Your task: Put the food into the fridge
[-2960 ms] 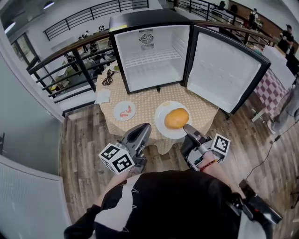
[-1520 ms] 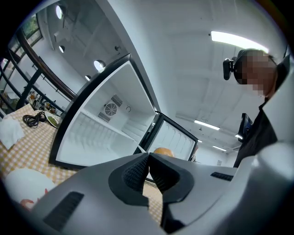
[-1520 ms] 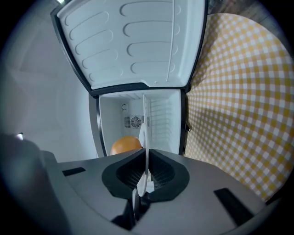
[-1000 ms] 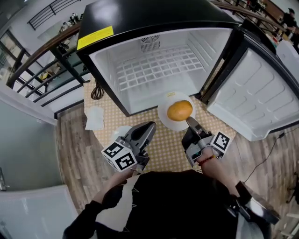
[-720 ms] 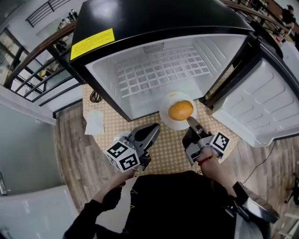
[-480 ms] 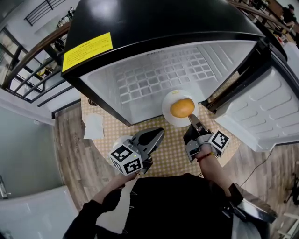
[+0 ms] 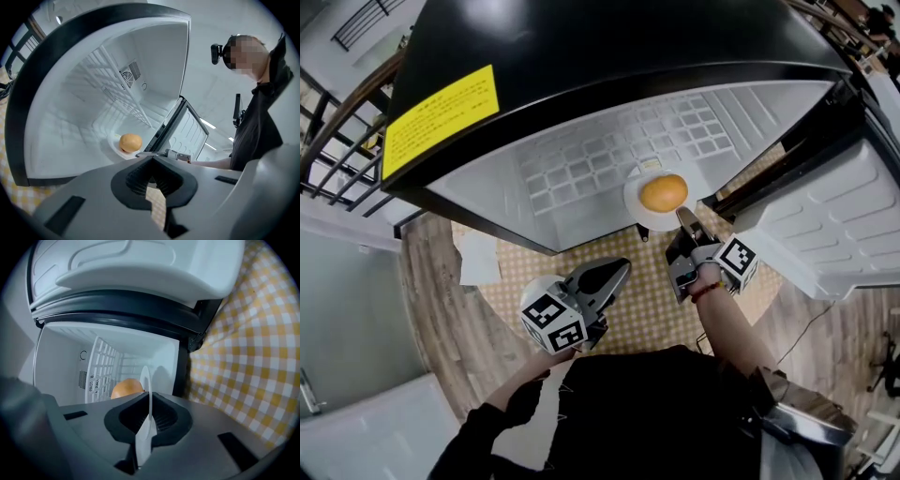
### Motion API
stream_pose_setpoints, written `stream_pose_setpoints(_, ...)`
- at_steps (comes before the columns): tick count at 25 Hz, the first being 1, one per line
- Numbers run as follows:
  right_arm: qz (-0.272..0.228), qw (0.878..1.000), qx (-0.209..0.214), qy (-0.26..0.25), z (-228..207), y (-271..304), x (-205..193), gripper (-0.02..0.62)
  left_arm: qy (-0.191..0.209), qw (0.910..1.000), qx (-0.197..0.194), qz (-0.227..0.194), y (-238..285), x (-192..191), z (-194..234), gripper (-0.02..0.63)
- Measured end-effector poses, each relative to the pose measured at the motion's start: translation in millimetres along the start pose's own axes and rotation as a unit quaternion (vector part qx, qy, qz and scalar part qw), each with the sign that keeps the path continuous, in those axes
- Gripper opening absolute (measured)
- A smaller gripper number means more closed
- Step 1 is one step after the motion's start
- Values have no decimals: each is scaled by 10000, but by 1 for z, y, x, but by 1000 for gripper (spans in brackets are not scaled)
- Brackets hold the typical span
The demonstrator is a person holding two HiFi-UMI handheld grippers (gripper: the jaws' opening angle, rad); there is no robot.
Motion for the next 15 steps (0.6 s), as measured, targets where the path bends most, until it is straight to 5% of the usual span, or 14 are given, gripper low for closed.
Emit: stream_pose_setpoints(15, -279, 9984, -309, -378, 23, 41, 20, 23, 157, 9997, -32, 162, -6, 0, 17, 14)
Point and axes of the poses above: the fingertips, and each gripper's own axes: y forward along the fingers, z to its left, x out of its top, the point moved 8 cm from there along -y, backward along the fingers, and after that the axes turned 14 degrees about -x, right-handed, at the moved point
